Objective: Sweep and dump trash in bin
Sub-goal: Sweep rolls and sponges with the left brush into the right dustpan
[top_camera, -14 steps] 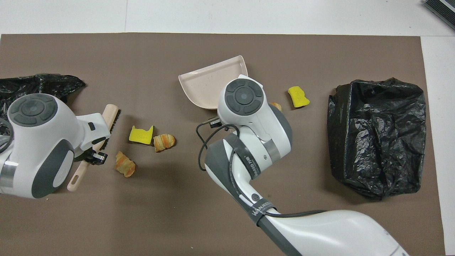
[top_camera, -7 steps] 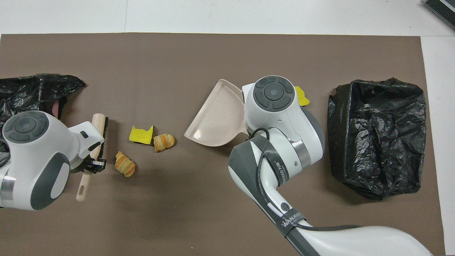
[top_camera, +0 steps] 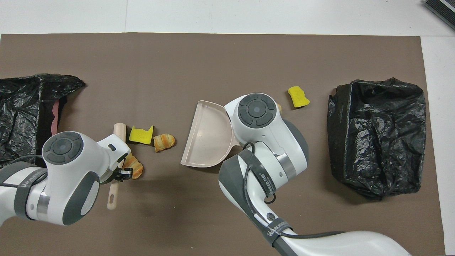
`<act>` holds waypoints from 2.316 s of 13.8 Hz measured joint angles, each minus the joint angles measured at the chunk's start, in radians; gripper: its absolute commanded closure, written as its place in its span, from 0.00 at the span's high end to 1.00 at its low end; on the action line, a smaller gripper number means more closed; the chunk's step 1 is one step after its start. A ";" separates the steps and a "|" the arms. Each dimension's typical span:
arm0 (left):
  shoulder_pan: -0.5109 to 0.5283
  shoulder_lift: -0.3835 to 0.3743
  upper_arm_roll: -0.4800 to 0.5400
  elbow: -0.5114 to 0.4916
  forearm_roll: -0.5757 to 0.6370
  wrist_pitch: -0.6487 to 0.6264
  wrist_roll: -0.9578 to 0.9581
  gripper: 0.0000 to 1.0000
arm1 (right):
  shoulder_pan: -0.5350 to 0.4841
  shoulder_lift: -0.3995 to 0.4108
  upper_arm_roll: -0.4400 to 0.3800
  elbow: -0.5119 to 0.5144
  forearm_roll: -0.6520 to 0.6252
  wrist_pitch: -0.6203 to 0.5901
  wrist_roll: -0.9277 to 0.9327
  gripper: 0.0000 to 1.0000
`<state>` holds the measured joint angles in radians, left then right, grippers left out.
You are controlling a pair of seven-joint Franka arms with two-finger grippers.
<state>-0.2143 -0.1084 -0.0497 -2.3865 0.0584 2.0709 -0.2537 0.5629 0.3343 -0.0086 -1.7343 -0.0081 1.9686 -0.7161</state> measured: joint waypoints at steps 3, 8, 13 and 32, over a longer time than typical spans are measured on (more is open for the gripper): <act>-0.027 0.009 0.000 -0.002 -0.088 0.041 -0.003 0.00 | 0.007 0.000 -0.001 -0.006 -0.001 0.002 0.000 0.00; -0.171 0.050 -0.003 0.002 -0.185 0.135 -0.131 0.00 | 0.011 0.000 -0.001 -0.034 -0.002 0.034 0.017 0.00; -0.340 0.072 -0.005 0.053 -0.318 0.155 -0.137 0.00 | 0.010 0.000 -0.003 -0.035 -0.002 0.034 0.017 0.00; -0.357 -0.065 0.011 -0.052 -0.248 -0.094 -0.851 0.00 | 0.060 -0.115 -0.001 -0.250 -0.087 0.181 -0.134 0.00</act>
<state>-0.5715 -0.1730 -0.0385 -2.4389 -0.1892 1.9766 -1.1043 0.6229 0.2194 -0.0100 -1.9848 -0.0947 2.1492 -0.8498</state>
